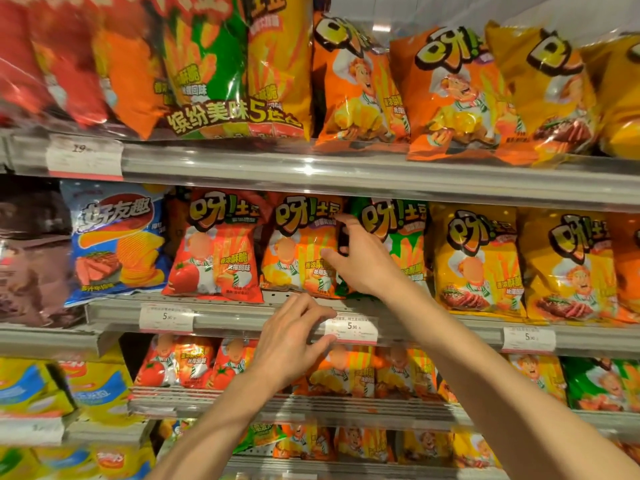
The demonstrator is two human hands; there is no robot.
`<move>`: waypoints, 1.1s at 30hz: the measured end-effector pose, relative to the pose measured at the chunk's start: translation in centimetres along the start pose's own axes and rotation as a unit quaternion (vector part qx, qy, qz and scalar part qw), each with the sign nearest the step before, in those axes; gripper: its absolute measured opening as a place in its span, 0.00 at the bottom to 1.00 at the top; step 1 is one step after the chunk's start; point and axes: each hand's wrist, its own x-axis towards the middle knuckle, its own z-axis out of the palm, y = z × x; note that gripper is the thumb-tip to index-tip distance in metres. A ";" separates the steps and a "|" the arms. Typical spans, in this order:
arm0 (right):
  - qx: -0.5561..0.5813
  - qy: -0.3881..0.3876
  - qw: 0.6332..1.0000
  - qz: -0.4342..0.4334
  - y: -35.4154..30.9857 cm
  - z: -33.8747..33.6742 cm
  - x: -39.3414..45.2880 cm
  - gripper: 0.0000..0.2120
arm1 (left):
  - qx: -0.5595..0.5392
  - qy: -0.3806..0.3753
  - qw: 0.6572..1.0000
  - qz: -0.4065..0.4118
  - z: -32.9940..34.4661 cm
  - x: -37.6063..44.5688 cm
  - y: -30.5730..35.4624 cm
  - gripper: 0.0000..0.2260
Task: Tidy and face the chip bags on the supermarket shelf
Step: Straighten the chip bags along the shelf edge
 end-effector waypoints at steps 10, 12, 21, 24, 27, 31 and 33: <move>0.151 -0.031 0.983 0.096 -0.4 0.8 3.2 0.29 | -0.014 -0.009 1.000 -0.005 0.0 0.0 -0.1 0.16; 0.183 -0.004 0.980 0.077 -0.5 1.1 3.1 0.35 | -0.015 -0.014 1.000 -0.007 -0.1 0.0 -0.1 0.16; 0.175 0.014 0.984 0.031 1.0 1.1 2.7 0.43 | -0.026 -0.016 1.000 -0.005 0.0 0.2 -0.4 0.16; 0.177 0.014 0.984 0.027 0.9 1.3 2.7 0.43 | -0.028 -0.016 0.999 -0.003 -0.1 0.2 -0.4 0.16; 0.165 0.015 0.986 0.030 1.0 1.5 2.7 0.44 | -0.032 -0.013 0.999 -0.002 -0.1 0.3 -0.3 0.16; 0.143 0.006 0.989 0.042 0.5 1.3 2.8 0.42 | -0.033 -0.008 0.999 0.001 -0.2 0.1 -0.3 0.16; 0.129 -0.006 0.990 0.056 0.1 1.2 2.9 0.38 | -0.033 -0.007 0.999 0.003 -0.2 0.1 -0.3 0.16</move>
